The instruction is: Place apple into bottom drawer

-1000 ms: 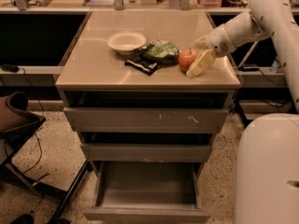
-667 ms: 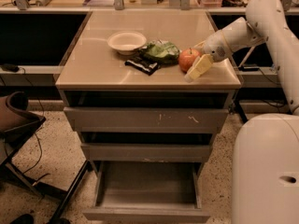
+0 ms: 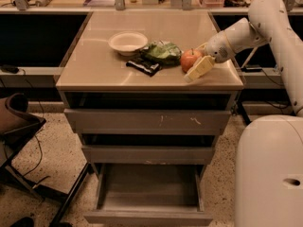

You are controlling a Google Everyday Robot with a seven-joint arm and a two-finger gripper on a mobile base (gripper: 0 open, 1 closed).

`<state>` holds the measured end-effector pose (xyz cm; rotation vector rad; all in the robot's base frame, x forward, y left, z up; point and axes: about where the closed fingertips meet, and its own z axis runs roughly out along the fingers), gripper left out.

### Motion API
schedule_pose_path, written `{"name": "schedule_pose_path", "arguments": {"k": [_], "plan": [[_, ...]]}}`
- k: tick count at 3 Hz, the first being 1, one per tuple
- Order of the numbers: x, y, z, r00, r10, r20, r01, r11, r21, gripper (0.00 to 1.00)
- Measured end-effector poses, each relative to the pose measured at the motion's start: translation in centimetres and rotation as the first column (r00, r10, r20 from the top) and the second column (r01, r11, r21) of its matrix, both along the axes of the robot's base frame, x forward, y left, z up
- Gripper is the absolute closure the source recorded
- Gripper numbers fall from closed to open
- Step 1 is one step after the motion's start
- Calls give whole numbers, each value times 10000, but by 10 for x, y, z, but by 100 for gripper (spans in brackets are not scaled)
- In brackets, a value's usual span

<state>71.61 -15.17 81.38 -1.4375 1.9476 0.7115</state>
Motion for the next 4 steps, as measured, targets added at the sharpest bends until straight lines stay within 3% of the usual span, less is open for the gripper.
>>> {"name": "schedule_pose_path", "arguments": {"k": [2,3,4], "plan": [[0,0,0,10000,0,0,0,10000,0,66],[-20,-16,13,10000,-15,93,14,10000,93,89],[-72,-36,36,9999,155,57,-155,9998,159,100]]}}
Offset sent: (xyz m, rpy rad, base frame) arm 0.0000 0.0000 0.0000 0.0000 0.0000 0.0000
